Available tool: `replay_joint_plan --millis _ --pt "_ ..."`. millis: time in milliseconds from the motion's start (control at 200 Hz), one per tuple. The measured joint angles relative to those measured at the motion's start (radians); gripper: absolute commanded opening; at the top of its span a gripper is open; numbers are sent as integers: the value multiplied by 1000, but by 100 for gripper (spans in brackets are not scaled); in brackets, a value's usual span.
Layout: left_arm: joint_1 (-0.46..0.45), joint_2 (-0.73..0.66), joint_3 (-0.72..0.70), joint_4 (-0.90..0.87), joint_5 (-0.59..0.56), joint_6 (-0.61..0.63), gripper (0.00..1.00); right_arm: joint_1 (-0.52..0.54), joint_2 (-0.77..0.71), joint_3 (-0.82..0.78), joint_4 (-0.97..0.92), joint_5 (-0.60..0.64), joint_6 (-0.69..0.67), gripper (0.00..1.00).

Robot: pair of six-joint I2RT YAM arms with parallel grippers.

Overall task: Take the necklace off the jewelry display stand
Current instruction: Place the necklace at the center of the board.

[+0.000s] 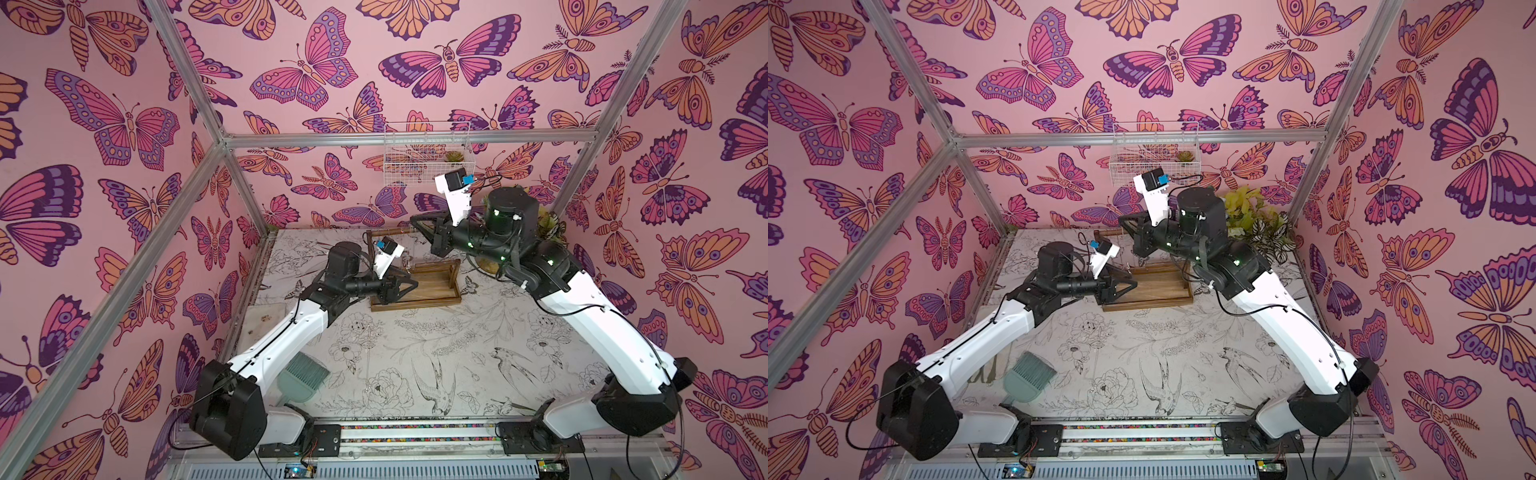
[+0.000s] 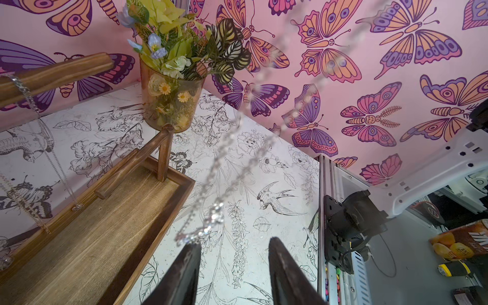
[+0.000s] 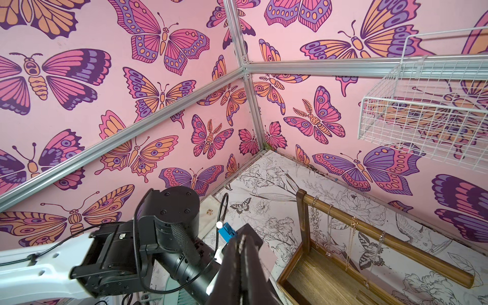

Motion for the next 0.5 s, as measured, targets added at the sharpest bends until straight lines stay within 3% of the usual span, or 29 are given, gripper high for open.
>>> replay_joint_plan --millis 135,230,496 --pt "0 0 0 14 -9 3 58 0 6 9 -1 0 0 0" --pt "0 0 0 18 -31 8 57 0 9 13 -1 0 0 0" --pt "0 0 0 41 -64 17 34 0 10 21 -1 1 0 0"
